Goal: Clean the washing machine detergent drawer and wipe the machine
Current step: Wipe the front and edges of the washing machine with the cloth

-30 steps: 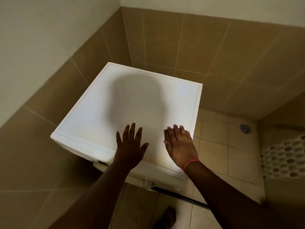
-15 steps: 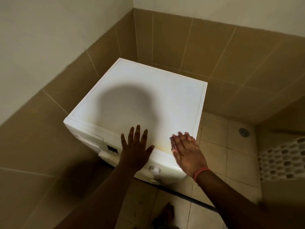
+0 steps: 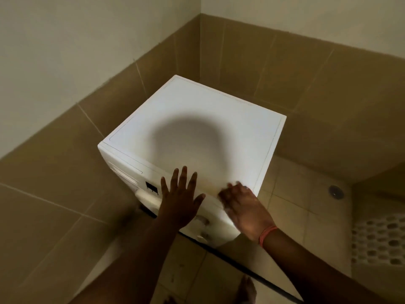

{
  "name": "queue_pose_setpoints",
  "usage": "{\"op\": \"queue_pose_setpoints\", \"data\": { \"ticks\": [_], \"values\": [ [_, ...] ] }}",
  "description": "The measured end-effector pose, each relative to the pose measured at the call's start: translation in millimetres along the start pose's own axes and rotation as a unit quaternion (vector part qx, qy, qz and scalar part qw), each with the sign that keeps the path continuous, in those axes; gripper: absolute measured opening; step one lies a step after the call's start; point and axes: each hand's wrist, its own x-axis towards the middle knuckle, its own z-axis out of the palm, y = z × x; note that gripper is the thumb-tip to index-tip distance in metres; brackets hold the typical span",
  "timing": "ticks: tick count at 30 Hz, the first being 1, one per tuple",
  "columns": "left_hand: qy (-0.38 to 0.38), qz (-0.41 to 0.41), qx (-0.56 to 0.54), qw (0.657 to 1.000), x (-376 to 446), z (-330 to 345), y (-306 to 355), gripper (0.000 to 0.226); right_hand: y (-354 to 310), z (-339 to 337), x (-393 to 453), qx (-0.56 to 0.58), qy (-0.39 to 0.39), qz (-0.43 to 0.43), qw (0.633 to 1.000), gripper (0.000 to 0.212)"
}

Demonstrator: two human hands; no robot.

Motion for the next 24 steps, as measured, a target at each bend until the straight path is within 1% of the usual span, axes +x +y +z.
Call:
{"op": "queue_pose_setpoints", "data": {
  "ticks": [2,3,4,5,6,7,9,10,11,13,14,15,17,18,19,20,21,22,23,24],
  "values": [
    [0.005,-0.022,-0.002,1.0,3.6,-1.7,13.2,0.078,-1.2,4.5,0.0,-0.019,-0.019,-0.115,0.993,0.054],
    [0.006,-0.037,0.001,0.999,6.4,-3.3,21.2,0.077,8.2,3.3,2.4,-0.028,-0.023,-0.128,0.991,0.055],
    [0.009,-0.052,0.008,0.999,9.6,-4.2,30.2,0.076,22.4,1.4,7.3,-0.021,-0.023,-0.102,0.994,0.055],
    [0.012,-0.063,0.015,0.998,12.4,-5.0,39.3,0.075,34.2,-0.7,10.6,-0.006,-0.007,-0.059,0.998,0.055],
    [0.017,-0.073,0.015,0.997,14.9,-5.8,47.9,0.074,39.3,-3.3,11.5,0.005,0.009,-0.039,0.999,0.055],
    [0.024,-0.085,0.009,0.996,17.1,-6.9,58.2,0.075,40.3,-2.7,9.1,0.02,0.011,-0.072,0.997,0.054],
    [0.044,-0.109,-0.019,0.993,20.5,-8.1,78.3,0.074,34.9,-0.5,-4.7,0.012,0.002,-0.222,0.975,0.047],
    [0.051,-0.119,-0.029,0.991,21.0,-9.5,88.2,0.073,41.7,0.3,-7.0,-0.005,0.013,-0.267,0.964,0.045],
    [0.055,-0.126,-0.033,0.99,20.8,-10.8,95.9,0.073,51.7,-2.1,-1.9,-0.016,0.013,-0.261,0.965,0.044],
    [0.055,-0.129,-0.026,0.99,18.9,-14.0,112.5,0.075,77.7,-6.6,13.0,-0.011,0.022,-0.143,0.989,0.049],
    [0.054,-0.129,-0.024,0.99,16.4,-15.4,118.2,0.078,84.1,-6.6,16.6,-0.017,0.021,-0.107,0.994,0.051],
    [0.052,-0.129,-0.024,0.99,13.8,-16.9,122.0,0.082,84.3,-5.0,16.4,-0.018,0.006,-0.129,0.992,0.052],
    [0.037,-0.14,-0.025,0.989,10.7,-18.7,125.4,0.089,76.5,-1.8,9.6,-0.019,-0.016,-0.255,0.967,0.05],
    [0.03,-0.149,-0.025,0.988,10.4,-19.9,126.7,0.09,78.3,-4.1,8.9,-0.026,-0.009,-0.292,0.956,0.049],
    [0.024,-0.157,-0.026,0.987,10.0,-20.5,127.7,0.089,85.0,-5.8,13.5,-0.032,0.003,-0.286,0.958,0.048],
    [0.02,-0.163,-0.026,0.986,9.6,-21.7,128.8,0.086,94.6,-6.3,21.0,-0.031,0.026,-0.235,0.971,0.047],
    [0.015,-0.168,-0.026,0.985,9.5,-22.7,129.5,0.082,102.6,-8.6,25.3,-0.02,0.048,-0.164,0.985,0.048],
    [0.012,-0.172,-0.024,0.985,8.8,-22.4,129.0,0.079,105.7,-9.4,27.4,-0.014,0.053,-0.129,0.99,0.05],
    [0.01,-0.175,-0.023,0.984,8.3,-21.9,128.2,0.077,104.9,-8.2,27.0,-0.012,0.038,-0.155,0.987,0.051],
    [0.008,-0.177,-0.022,0.984,8.0,-21.0,127.8,0.076,103.8,-5.6,25.0,-0.015,0.024,-0.217,0.976,0.051]
  ]
}}
